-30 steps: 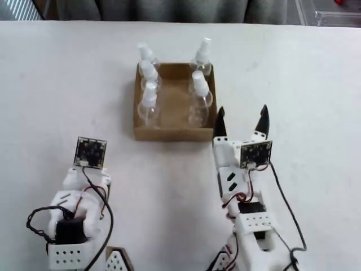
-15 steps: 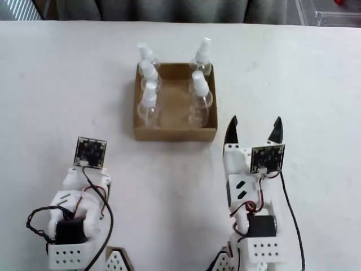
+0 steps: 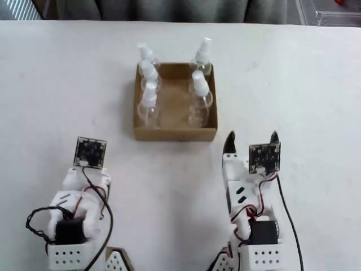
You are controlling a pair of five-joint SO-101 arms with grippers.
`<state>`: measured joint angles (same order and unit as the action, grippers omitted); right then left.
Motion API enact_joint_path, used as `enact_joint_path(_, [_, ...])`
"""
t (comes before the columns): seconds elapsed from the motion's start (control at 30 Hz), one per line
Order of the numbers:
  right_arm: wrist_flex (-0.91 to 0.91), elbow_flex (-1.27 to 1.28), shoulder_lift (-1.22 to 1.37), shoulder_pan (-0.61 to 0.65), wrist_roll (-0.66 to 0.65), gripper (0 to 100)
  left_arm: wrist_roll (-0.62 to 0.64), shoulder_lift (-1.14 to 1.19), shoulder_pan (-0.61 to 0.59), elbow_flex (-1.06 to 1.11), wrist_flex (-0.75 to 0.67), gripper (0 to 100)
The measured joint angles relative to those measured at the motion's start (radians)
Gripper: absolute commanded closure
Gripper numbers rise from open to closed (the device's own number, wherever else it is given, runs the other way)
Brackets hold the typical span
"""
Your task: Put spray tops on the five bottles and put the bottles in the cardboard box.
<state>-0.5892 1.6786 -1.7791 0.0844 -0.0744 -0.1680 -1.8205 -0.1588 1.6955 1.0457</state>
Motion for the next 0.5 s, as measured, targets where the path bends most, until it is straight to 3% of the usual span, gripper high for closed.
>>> enact_joint_path(0.5, [-0.387, 0.000, 0.000, 0.000, 0.000, 67.3, 0.000, 0.000, 0.000, 0.000, 0.000, 98])
